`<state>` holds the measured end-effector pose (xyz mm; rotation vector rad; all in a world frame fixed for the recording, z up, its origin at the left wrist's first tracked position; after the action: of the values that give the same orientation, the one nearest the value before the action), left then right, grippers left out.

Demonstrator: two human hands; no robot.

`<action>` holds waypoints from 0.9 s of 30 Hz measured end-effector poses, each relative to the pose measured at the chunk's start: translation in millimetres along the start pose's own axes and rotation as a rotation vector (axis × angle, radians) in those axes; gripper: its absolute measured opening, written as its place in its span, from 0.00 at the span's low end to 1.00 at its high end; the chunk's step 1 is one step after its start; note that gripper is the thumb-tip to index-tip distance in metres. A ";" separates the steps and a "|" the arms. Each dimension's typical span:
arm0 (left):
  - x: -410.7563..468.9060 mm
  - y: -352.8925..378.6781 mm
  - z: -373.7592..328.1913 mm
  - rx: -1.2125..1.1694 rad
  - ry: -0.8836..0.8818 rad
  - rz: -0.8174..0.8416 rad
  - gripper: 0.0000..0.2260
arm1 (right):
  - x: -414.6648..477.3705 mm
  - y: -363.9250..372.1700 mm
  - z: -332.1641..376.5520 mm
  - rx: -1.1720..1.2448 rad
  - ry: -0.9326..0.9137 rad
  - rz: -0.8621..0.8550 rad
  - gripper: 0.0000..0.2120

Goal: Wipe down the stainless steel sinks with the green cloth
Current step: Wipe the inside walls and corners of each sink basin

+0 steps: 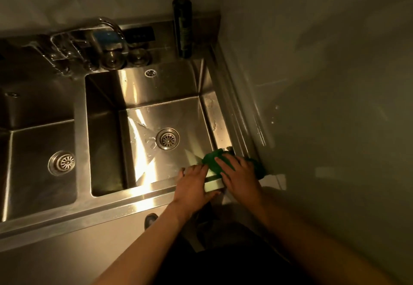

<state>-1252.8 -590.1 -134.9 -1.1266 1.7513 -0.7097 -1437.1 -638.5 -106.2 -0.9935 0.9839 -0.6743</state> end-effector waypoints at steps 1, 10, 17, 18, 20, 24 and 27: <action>3.7 1.2 -2.6 -0.009 -0.003 -0.006 0.40 | 1.8 -1.0 1.7 -0.005 0.006 0.005 0.26; 9.1 -18.7 12.0 -0.126 -0.029 -0.066 0.32 | 17.7 -45.0 19.2 0.151 0.103 -0.254 0.25; 20.1 -34.8 20.6 -0.141 -0.106 -0.131 0.26 | 52.8 -82.9 9.4 0.099 0.152 -0.523 0.25; 20.8 -32.8 21.0 -0.146 -0.111 -0.117 0.26 | 55.6 -77.0 5.3 0.059 0.177 -0.462 0.27; 22.5 -26.2 21.5 -0.152 -0.113 -0.075 0.26 | 56.3 -54.3 -3.8 0.003 0.221 -0.292 0.29; 29.6 -16.5 21.7 -0.099 -0.113 -0.019 0.30 | 51.7 -19.4 -18.9 -0.083 0.200 -0.245 0.32; 36.3 -10.9 24.5 -0.075 -0.116 -0.003 0.35 | 62.0 -20.4 -26.7 -0.114 0.127 -0.299 0.32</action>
<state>-1232.5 -627.5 -150.1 -1.1980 1.6899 -0.5722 -1436.0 -708.4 -115.4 -1.2238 1.0019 -0.9463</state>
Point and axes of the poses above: each hand's wrist, its own x-axis towards the middle knuckle, its own y-axis out of the palm, z = x × y, the point moved 1 cm from there along x, towards the middle knuckle, and after that the axes turned 2 degrees about z, right-handed, at the moved point
